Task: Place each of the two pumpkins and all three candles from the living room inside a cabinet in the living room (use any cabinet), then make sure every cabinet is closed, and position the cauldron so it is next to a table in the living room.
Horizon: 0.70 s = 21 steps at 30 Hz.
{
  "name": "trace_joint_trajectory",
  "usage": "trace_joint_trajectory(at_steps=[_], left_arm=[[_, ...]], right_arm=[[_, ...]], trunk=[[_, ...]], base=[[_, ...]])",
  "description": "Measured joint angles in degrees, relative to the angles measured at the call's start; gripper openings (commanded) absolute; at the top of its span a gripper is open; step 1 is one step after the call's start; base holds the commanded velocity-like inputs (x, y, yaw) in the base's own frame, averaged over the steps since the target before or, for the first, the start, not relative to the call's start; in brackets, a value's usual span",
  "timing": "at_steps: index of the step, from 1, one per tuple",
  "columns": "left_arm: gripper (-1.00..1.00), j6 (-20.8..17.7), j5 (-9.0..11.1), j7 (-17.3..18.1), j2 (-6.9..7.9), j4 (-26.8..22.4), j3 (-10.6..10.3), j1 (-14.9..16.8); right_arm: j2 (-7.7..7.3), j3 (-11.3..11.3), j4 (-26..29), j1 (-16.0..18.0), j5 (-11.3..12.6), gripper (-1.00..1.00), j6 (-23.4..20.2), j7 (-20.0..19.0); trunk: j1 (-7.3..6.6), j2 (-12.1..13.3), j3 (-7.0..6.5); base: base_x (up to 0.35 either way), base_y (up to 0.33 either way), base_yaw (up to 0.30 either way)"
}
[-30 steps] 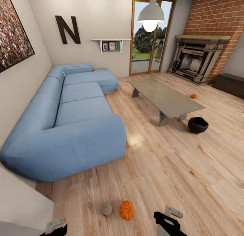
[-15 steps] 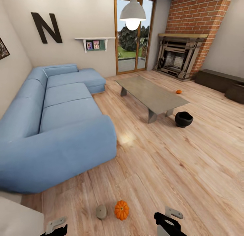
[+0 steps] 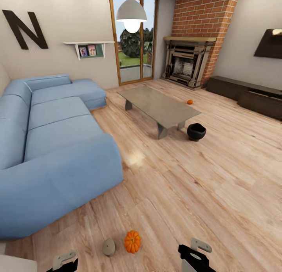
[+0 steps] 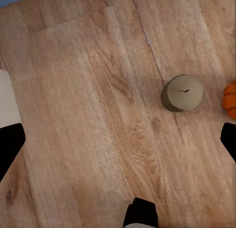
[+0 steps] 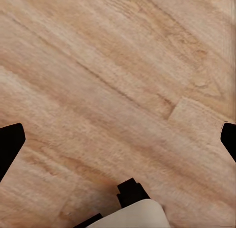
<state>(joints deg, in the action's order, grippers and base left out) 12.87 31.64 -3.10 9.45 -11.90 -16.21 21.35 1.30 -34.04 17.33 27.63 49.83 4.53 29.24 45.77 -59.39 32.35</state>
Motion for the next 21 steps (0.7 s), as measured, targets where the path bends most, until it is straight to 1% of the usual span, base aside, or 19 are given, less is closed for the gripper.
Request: trace_joint_trajectory(at_steps=[2,5,9,15,21], left_arm=[[1.0,0.0,0.0,0.0,0.0,0.0,0.0,0.0],[1.0,0.0,0.0,0.0,0.0,0.0,0.0,0.0],[1.0,0.0,0.0,0.0,0.01,0.0,0.0,0.0],[1.0,0.0,0.0,0.0,0.01,0.0,0.0,0.0],[1.0,0.0,0.0,0.0,0.0,0.0,0.0,0.0]], right_arm=[[-0.01,0.0,0.0,0.0,0.0,1.0,0.0,0.0],[-0.04,0.0,0.0,0.0,0.0,1.0,0.0,0.0],[-0.05,0.0,0.0,0.0,0.0,1.0,0.1,0.0],[-0.06,0.0,0.0,0.0,0.0,1.0,0.2,0.1],[-0.06,0.0,0.1,0.0,0.0,1.0,0.2,0.0]], trunk=[[0.0,0.0,0.07],[0.0,0.0,0.2],[-0.01,0.0,0.32],[-0.03,0.0,0.34],[-0.02,0.0,0.35]], base=[[0.0,0.073,-0.256],[0.014,0.2,-0.222],[0.071,0.097,-0.066],[0.204,0.042,-0.028],[0.15,0.049,-0.193]])
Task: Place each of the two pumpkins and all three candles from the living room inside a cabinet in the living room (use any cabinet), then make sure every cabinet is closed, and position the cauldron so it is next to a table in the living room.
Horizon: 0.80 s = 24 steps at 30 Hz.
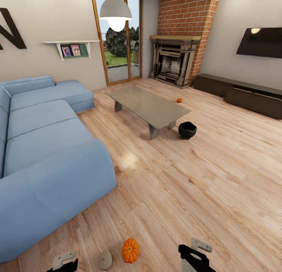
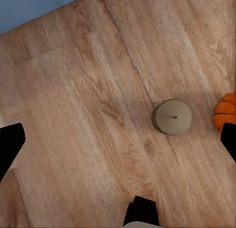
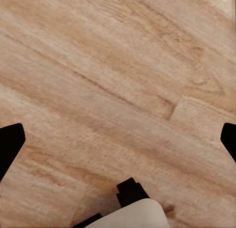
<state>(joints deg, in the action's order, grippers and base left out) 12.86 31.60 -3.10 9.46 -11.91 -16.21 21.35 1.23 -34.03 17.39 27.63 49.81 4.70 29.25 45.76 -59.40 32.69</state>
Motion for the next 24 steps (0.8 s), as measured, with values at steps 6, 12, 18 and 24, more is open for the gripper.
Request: trace_joint_trajectory(at_steps=[6,12,18,24], left_arm=[[1.0,0.0,0.0,0.0,0.01,0.0,0.0,0.0],[1.0,0.0,0.0,0.0,0.0,0.0,0.0,0.0],[1.0,0.0,0.0,0.0,0.01,0.0,0.0,0.0],[1.0,0.0,0.0,0.0,0.01,0.0,0.0,0.0]], right_arm=[[0.28,0.0,0.0,0.0,-0.1,1.0,0.0,0.1],[0.41,0.0,0.0,0.0,-0.1,1.0,0.0,0.0],[0.45,-0.1,0.0,0.0,-0.5,1.0,0.0,-0.1],[0.38,-0.2,-0.1,0.0,-1.1,1.0,0.1,-0.2]], trunk=[[0.01,0.0,0.0],[0.01,0.0,0.0],[0.02,0.0,0.0],[0.01,0.0,0.0]], base=[[0.111,0.048,-0.054],[0.084,-0.104,-0.125],[0.027,-0.028,-0.024],[0.093,-0.09,-0.003]])
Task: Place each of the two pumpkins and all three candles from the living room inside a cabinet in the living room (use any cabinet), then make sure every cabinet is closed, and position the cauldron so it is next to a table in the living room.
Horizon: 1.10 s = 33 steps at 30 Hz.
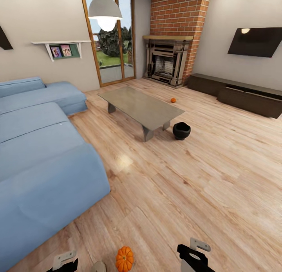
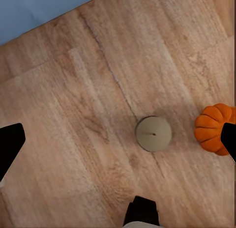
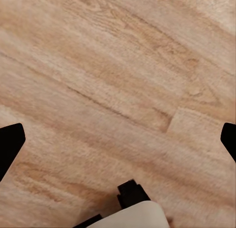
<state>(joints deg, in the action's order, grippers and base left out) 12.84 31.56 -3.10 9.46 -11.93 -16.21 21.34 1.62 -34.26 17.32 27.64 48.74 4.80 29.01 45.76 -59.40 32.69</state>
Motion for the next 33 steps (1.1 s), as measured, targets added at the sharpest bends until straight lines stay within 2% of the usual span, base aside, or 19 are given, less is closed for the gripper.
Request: trace_joint_trajectory(at_steps=[33], left_arm=[[1.0,-0.2,0.1,0.6,-0.07,-0.1,0.1,0.0]], right_arm=[[-0.31,-0.1,0.1,0.0,0.8,1.0,0.0,-0.1]], trunk=[[0.01,0.0,0.0]], base=[[0.007,0.026,0.0]])
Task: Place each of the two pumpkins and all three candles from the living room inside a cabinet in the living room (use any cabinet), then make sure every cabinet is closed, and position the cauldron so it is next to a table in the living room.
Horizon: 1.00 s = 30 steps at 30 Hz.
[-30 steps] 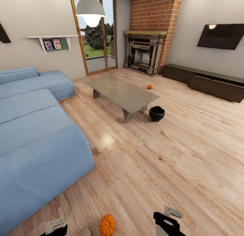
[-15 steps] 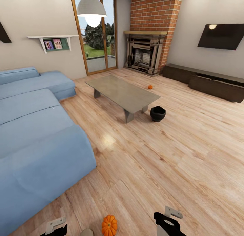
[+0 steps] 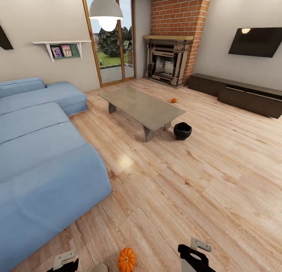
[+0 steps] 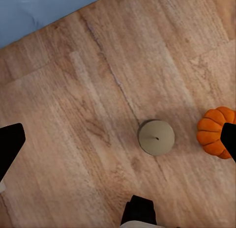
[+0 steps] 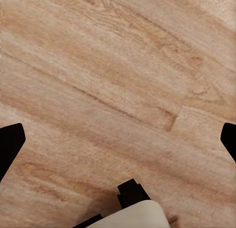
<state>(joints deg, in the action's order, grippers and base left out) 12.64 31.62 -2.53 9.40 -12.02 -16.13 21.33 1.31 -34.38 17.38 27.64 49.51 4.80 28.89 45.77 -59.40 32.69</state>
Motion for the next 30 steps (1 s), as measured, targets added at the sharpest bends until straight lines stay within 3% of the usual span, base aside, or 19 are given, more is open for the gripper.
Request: trace_joint_trajectory(at_steps=[17,22,25,30], left_arm=[[1.0,-0.9,0.1,-0.1,-0.07,0.0,0.1,0.0],[1.0,-6.0,-0.1,-0.2,-0.33,-0.9,0.0,0.2],[1.0,-12.4,-0.3,-0.4,-0.38,-4.3,-0.1,0.4],[1.0,-21.4,-0.5,-0.5,-0.2,-11.4,-0.1,0.6]], right_arm=[[-0.04,-0.5,2.3,0.0,-1.2,1.0,-0.2,-0.1],[-0.23,-0.5,8.1,0.0,-2.3,1.0,-2.9,-0.4],[-0.23,-0.7,15.7,0.0,-2.7,1.0,-11.5,-0.1],[-0.45,-0.4,34.7,0.0,-2.6,1.0,-27.4,1.7]], trunk=[[3.29,-6.0,2.69],[4.39,-8.0,3.59],[5.05,-9.2,4.12],[6.14,-11.2,5.01]], base=[[0.0,0.0,0.0],[0.0,0.0,0.0],[0.0,0.0,0.0],[0.0,0.0,0.0]])
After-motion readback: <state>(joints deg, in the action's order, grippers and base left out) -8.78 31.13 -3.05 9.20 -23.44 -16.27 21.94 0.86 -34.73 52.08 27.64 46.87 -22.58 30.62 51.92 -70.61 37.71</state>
